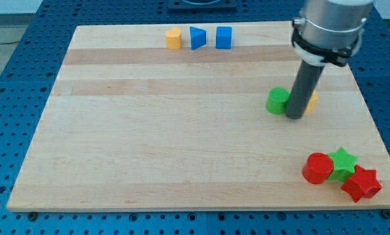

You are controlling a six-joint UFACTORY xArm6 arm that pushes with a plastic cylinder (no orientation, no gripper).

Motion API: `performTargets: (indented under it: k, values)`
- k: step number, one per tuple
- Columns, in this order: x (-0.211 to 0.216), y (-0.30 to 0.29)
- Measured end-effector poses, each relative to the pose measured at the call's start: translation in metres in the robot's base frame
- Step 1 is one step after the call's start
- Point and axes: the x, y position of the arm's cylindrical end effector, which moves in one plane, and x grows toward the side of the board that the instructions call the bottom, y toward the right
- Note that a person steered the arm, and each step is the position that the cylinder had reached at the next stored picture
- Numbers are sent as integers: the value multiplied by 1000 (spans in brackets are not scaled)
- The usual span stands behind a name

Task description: Push the yellow hexagon into the green circle

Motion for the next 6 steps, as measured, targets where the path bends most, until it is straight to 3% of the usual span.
performTargets:
  k: [2, 3, 6]
  values:
    - [12, 59]
    - [-3, 72]
    - [-53, -52]
